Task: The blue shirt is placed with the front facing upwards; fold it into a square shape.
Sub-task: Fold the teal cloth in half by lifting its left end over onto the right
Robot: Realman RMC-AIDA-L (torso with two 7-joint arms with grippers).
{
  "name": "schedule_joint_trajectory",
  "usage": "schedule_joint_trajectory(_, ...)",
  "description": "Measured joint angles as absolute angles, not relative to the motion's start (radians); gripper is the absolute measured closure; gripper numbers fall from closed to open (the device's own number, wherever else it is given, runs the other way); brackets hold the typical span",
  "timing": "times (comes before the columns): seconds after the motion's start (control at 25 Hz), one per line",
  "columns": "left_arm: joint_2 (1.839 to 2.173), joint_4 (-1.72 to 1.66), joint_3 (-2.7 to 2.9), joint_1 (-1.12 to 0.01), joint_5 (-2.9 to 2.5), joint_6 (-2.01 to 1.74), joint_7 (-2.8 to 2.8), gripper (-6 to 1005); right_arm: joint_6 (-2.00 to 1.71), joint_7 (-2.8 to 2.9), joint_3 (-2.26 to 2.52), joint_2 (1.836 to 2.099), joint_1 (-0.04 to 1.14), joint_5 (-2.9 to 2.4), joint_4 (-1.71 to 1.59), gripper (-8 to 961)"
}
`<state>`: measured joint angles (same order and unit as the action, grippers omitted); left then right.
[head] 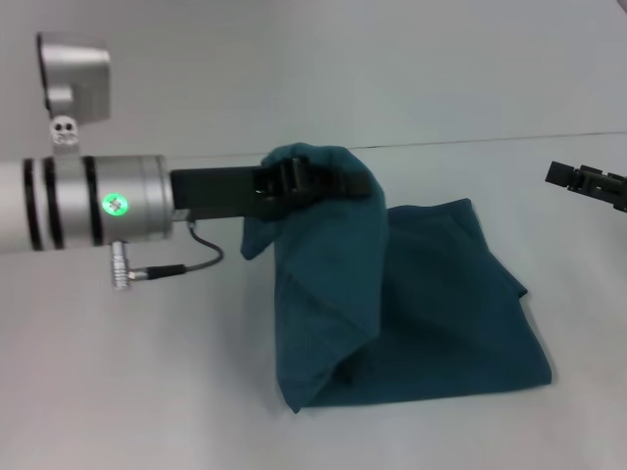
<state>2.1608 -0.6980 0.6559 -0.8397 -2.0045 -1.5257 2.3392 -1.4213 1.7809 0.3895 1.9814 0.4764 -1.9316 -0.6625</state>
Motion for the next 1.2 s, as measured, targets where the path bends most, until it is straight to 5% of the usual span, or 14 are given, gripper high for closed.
schedule_joint_trajectory(0.72, 2.167, -0.455, 0.670, -0.938, -1.969, -1.370, 2.188, 867, -1.416, 1.781, 0.390, 1.984, 0.493, -1.929, -0.663, 36)
schedule_joint_trajectory(1.2, 2.165, -0.465, 0.674, -0.911, -1.905, -1.341, 2.185, 388, -1.416, 1.781, 0.390, 1.983, 0.491, -1.929, -0.663, 36)
